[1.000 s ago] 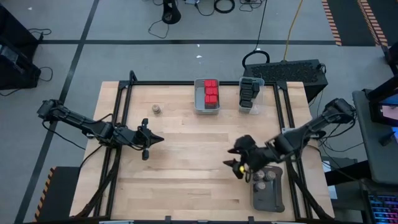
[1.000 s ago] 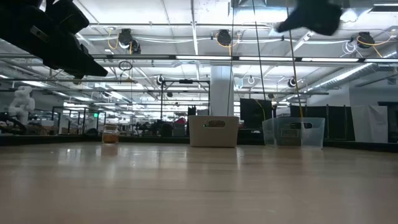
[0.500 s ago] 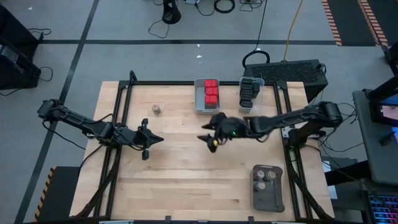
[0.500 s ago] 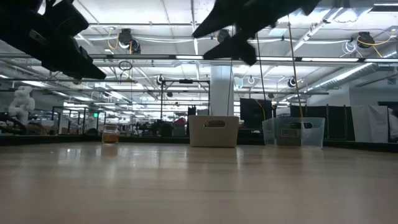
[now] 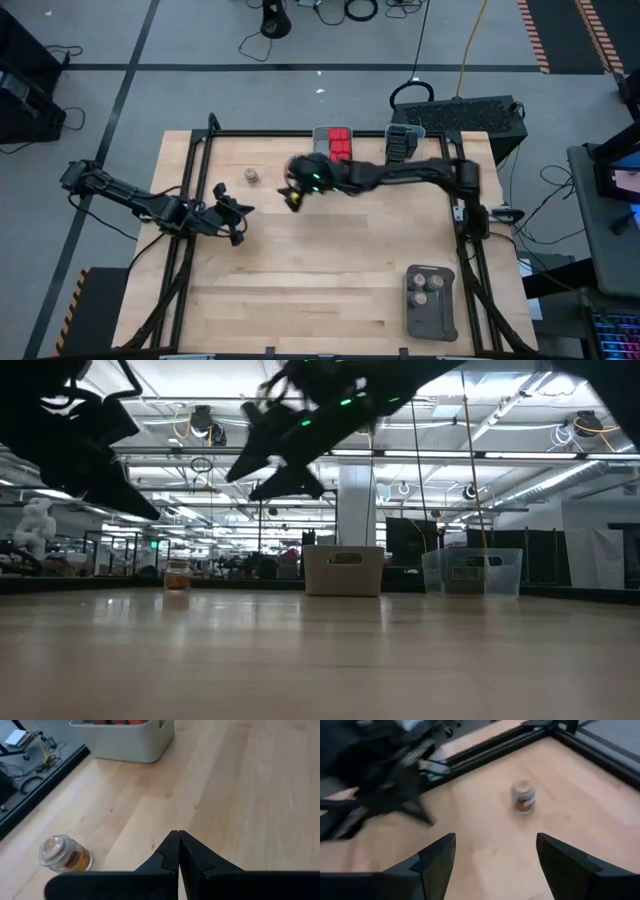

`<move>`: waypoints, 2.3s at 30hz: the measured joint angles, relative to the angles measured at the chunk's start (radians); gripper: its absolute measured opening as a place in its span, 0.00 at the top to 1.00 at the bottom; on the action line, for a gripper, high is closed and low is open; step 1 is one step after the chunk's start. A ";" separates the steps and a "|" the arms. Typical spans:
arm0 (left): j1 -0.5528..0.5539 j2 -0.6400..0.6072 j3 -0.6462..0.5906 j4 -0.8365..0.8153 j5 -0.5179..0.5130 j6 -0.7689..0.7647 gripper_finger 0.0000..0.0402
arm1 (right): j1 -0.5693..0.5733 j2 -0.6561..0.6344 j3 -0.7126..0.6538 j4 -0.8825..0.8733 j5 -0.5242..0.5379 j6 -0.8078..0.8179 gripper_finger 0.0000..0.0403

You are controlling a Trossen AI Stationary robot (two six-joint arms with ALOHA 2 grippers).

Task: Sort spices by type
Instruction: Put the brown seasoning bottle into the black bin

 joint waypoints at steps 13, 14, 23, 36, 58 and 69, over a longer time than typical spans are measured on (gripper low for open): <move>0.008 -0.001 0.000 -0.205 -0.147 -0.154 0.98 | -0.090 0.499 0.704 -0.240 -0.131 0.018 0.35; 0.014 -0.001 0.000 -0.207 -0.143 -0.157 0.98 | -0.092 0.528 0.738 -0.251 -0.132 0.028 0.35; 0.064 0.000 0.000 -0.256 0.016 -0.235 0.98 | -0.077 0.643 0.833 -0.240 -0.060 -0.124 0.35; 0.075 0.000 0.000 -0.255 0.027 -0.235 0.98 | -0.087 0.643 0.833 -0.210 0.005 -0.253 0.35; 0.075 0.002 0.000 -0.250 0.054 -0.228 0.98 | -0.077 0.711 0.833 -0.013 0.042 -0.277 0.43; 0.075 0.002 0.000 -0.249 0.054 -0.229 0.98 | -0.084 0.711 0.833 -0.027 0.048 -0.287 0.46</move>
